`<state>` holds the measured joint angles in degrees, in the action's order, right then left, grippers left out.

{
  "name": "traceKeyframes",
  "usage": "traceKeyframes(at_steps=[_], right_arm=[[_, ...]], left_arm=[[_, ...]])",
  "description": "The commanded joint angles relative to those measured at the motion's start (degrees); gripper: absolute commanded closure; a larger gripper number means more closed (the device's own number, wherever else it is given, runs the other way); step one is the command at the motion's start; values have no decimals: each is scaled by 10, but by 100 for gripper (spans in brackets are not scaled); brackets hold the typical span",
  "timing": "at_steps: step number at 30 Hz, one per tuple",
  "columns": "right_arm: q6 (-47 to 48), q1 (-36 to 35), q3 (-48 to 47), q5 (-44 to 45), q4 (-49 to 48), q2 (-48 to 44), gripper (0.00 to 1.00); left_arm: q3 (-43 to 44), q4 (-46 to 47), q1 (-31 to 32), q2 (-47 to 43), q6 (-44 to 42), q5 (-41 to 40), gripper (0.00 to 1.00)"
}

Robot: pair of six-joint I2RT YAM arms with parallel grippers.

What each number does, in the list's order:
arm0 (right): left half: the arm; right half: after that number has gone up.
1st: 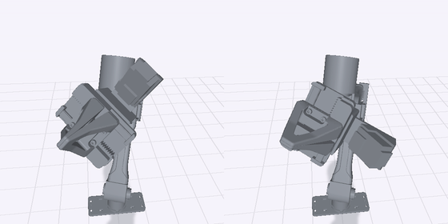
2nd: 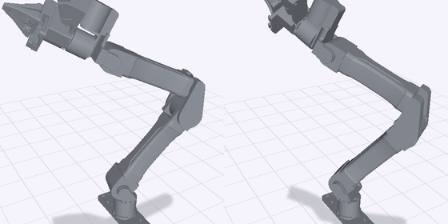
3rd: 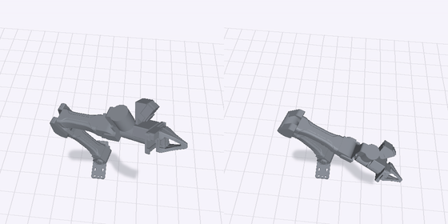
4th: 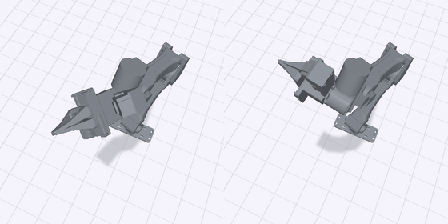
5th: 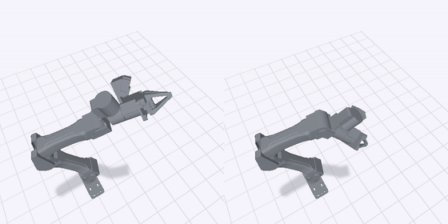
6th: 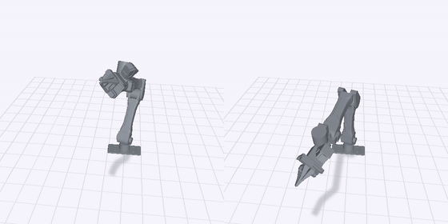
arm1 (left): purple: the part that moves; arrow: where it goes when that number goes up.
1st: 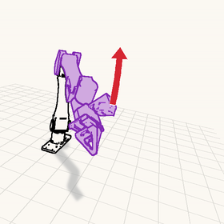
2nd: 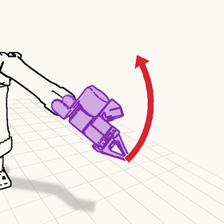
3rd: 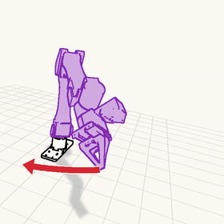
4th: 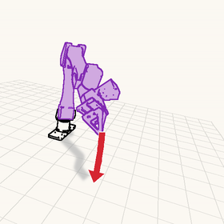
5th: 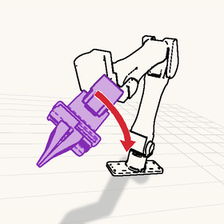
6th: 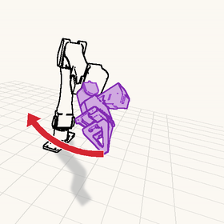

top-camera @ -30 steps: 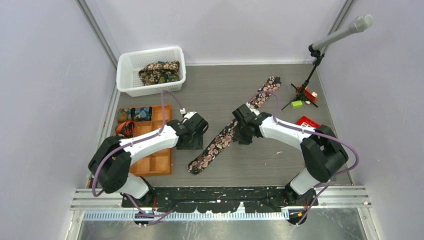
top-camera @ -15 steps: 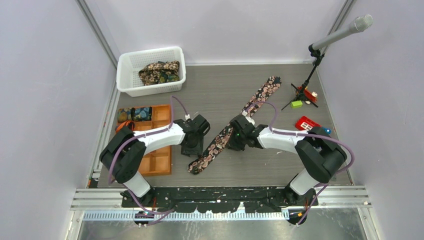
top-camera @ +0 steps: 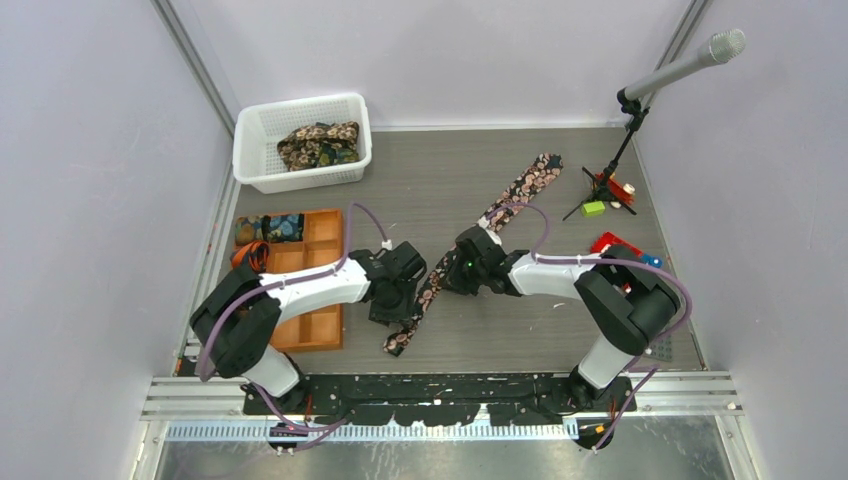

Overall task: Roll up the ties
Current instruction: Flatten out the tie at the center of the board.

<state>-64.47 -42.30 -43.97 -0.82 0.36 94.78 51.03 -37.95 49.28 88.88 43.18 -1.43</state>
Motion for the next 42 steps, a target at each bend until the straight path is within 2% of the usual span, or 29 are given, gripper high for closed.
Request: traceKeyframes(at_steps=[1,9,13,19,23,28,32,38,42], right_arm=[[7,-2,13,-5,25,-14,80],[67,-11,-3,-8,110,-100,79],[97,-18,-38,-12,132,-111,78],[124,-20,-95,-42,113,-57,77],[128,-21,-132,-63,103,-6,76],[105,-27,-146,-28,151,25,77],[79,-37,-125,-14,151,26,77],[54,-48,-113,-24,117,70,68],[46,-49,-118,-11,120,92,66]], left_arm=[[1,-38,7,-36,6,-37,54],[4,-96,14,-123,40,-86,39],[-13,-130,20,-177,93,-99,38],[-64,-158,52,-275,225,-96,39],[-92,-159,72,-319,268,-103,41],[-106,-163,77,-335,277,-102,43],[-112,-162,78,-340,277,-107,43],[-110,-150,78,-332,267,-108,44],[-106,-151,78,-325,260,-111,45]])
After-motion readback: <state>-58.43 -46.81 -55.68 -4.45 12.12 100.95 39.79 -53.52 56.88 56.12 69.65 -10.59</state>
